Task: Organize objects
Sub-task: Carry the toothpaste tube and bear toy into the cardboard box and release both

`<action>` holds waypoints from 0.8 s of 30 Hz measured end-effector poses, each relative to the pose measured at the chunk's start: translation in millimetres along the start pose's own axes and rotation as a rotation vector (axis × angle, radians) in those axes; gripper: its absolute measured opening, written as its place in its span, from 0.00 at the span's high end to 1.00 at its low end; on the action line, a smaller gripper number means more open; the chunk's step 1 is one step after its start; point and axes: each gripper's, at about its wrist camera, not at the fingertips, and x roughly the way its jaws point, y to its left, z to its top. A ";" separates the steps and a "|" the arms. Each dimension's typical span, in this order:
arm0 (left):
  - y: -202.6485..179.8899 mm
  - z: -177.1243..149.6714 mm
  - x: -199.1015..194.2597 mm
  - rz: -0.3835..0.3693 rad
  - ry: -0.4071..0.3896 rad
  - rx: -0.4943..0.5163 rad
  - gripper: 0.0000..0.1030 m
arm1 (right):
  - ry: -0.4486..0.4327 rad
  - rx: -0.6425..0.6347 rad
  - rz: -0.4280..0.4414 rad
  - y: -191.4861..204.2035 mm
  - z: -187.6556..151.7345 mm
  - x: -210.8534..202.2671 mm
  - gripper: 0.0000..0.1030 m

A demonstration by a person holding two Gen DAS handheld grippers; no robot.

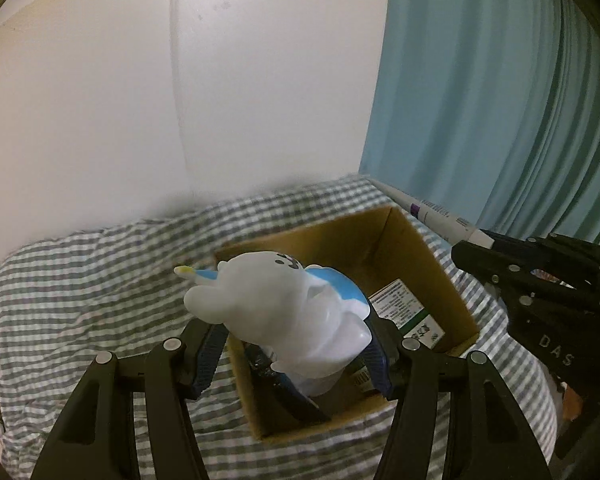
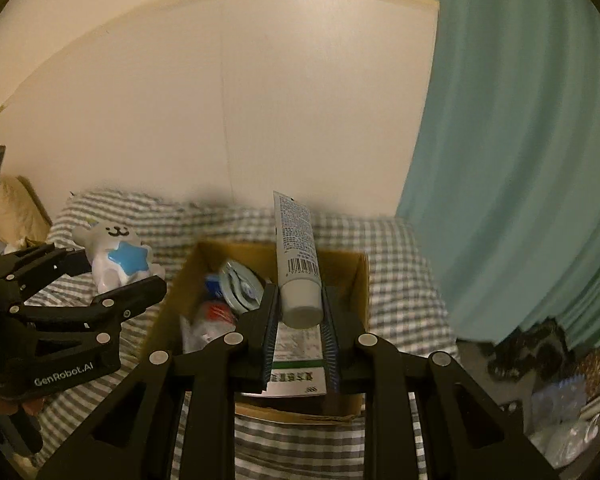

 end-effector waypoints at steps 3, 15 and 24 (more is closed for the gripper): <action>1.2 -2.2 18.7 0.005 0.026 0.004 0.40 | 0.041 0.007 -0.010 -13.3 1.9 23.8 0.80; -5.7 -10.2 64.2 0.016 0.069 -0.009 0.40 | 0.103 0.042 0.054 -25.2 -16.7 64.7 0.80; -8.8 -10.5 62.3 0.028 0.064 0.012 0.22 | 0.043 0.092 0.076 -28.3 -10.7 57.1 0.66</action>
